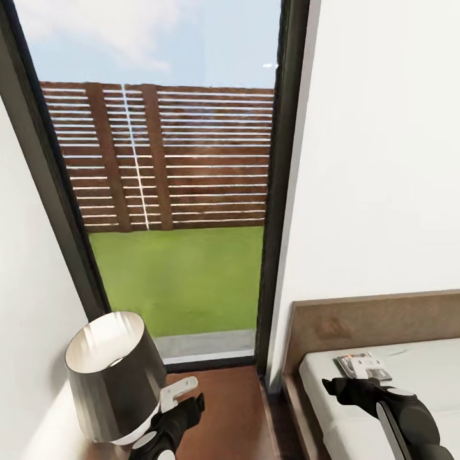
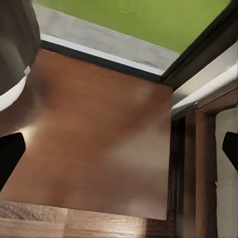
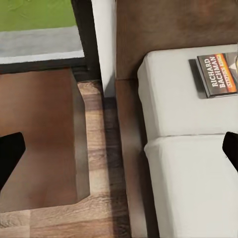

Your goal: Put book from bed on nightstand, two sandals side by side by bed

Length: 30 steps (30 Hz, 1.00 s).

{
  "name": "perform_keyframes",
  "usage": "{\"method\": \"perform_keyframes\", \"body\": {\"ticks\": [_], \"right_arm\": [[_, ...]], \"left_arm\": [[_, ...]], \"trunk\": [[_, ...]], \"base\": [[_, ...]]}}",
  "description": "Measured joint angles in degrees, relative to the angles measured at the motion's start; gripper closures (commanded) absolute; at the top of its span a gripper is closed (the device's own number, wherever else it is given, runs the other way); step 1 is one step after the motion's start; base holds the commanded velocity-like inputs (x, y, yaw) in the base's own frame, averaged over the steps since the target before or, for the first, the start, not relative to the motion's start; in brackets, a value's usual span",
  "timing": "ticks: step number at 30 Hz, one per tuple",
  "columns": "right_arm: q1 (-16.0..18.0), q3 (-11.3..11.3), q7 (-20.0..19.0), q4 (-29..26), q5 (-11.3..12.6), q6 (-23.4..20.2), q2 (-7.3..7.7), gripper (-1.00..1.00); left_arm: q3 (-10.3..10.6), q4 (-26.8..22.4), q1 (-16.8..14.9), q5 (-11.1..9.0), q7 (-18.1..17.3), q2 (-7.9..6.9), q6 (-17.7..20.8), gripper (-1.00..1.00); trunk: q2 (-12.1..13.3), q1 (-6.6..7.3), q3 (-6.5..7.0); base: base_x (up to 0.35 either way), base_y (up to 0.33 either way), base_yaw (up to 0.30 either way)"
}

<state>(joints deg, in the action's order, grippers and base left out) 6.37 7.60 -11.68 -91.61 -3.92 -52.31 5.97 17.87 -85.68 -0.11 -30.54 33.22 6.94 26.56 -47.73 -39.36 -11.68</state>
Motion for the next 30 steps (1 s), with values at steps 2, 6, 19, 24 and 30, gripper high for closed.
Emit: {"method": "perform_keyframes", "body": {"ticks": [2, 6, 19, 24, 30], "right_arm": [[0.0, 0.0, 0.01, 0.0, -0.02, 0.0, -0.05, -1.0], [0.0, 0.0, 0.01, 0.0, -0.03, 0.0, -0.06, -1.0], [-0.02, 0.0, 0.02, 0.04, -0.05, 0.0, -0.16, -1.0], [-0.03, 0.0, 0.02, 0.07, -0.05, 0.0, -0.15, -1.0], [-0.01, 0.0, 0.02, 0.08, -0.05, 0.0, -0.15, -1.0]], "left_arm": [[0.01, 0.01, -0.02, 0.0, 0.0, 0.0, -0.01, -1.0], [-0.02, 0.02, -0.02, 0.0, 0.02, 0.0, -0.02, -1.0], [-0.06, 0.0, -0.04, 0.0, 0.06, 0.0, -0.03, -1.0], [-0.04, 0.0, -0.04, 0.0, 0.04, -0.01, -0.03, -1.0], [0.0, 0.0, -0.04, 0.0, 0.02, -0.03, -0.06, -1.0]], "trunk": [[0.0, -0.01, 0.0], [0.0, -0.01, 0.0], [0.0, -0.02, 0.0], [0.0, -0.02, 0.0], [0.0, -0.01, 0.0]], "base": [[0.13, 0.0, 0.0], [0.084, 0.0, 0.0], [0.029, 0.0, 0.0], [0.02, 0.0, 0.0], [0.082, 0.0, 0.0]]}}
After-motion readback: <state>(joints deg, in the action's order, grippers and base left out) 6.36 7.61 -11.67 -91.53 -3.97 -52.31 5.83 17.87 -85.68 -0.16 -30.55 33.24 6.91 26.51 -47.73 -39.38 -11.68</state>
